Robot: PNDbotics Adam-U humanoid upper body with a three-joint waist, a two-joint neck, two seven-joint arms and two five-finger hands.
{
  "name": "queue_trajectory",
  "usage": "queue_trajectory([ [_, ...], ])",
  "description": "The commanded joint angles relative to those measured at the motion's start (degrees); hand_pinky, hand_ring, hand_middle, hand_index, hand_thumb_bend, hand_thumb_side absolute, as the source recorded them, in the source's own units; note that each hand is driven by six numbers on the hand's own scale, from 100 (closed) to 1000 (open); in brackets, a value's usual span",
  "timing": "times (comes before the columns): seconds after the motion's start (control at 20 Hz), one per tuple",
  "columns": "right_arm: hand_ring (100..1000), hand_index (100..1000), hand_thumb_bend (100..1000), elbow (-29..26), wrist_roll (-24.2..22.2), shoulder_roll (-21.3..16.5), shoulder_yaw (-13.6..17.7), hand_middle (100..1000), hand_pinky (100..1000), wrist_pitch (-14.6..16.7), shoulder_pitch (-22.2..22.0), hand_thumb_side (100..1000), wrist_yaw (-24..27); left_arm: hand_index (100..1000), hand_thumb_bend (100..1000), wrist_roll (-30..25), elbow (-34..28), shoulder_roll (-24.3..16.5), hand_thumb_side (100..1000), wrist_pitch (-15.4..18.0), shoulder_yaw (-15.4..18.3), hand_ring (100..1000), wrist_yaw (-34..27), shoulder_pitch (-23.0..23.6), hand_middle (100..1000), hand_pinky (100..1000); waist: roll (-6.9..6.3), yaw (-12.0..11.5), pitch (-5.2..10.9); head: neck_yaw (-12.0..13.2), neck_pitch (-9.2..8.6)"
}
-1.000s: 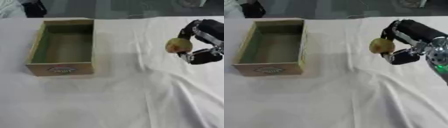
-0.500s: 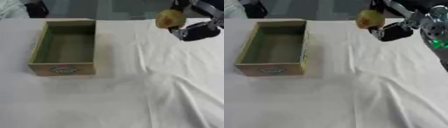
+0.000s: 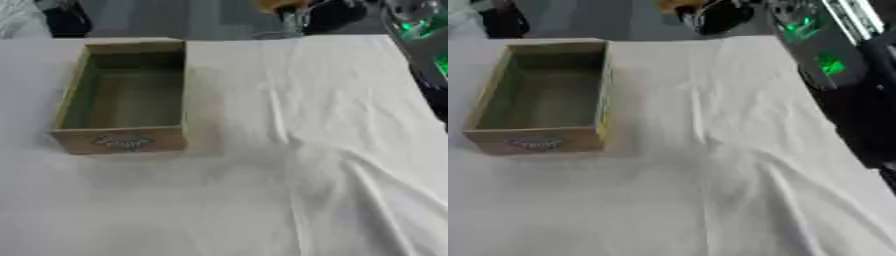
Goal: Pick up objects on the table and place them in the box.
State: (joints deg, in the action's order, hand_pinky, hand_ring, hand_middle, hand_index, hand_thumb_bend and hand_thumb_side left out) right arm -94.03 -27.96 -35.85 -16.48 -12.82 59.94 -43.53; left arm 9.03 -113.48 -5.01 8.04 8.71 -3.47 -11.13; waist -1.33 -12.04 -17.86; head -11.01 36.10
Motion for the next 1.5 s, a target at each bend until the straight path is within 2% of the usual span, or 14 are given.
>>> queue_trajectory([
  [0.05,584,579,100,4.5,0.7,4.4,-0.1,395,704,1.1,3.8,101,-3.1,785,100,-0.5,-1.1,-0.5,962,0.0,-0.3,513,-0.1,-0.4,502,450,0.03,-0.4,0.84,-0.8,-0.59],
  [0.4,580,574,100,14.8,2.3,14.2,-1.1,390,704,3.0,8.4,100,-8.5,785,100,-1.1,-1.1,-0.2,962,0.0,-0.8,513,-0.6,-0.9,502,450,0.32,-2.3,0.21,-2.6,-1.75],
  [0.8,572,568,100,24.2,6.0,23.3,-0.4,383,704,4.3,9.7,100,-14.7,785,100,-1.6,-1.1,0.1,962,0.1,-1.3,513,-1.0,-1.6,502,450,0.43,-4.4,-0.55,-4.8,-2.47],
  [1.1,570,563,100,30.3,9.3,29.1,0.5,380,704,4.3,9.2,100,-18.9,785,100,-2.0,-1.1,0.3,962,0.2,-1.7,512,-1.4,-2.2,502,451,0.55,-5.7,-1.28,-7.8,-2.72],
  [1.5,586,593,100,39.8,15.8,34.5,3.2,405,704,3.0,8.9,123,-26.9,785,100,-2.6,-1.1,0.6,964,0.3,-2.1,512,-1.8,-3.3,502,451,1.06,-7.6,-2.56,-9.5,-3.93],
])
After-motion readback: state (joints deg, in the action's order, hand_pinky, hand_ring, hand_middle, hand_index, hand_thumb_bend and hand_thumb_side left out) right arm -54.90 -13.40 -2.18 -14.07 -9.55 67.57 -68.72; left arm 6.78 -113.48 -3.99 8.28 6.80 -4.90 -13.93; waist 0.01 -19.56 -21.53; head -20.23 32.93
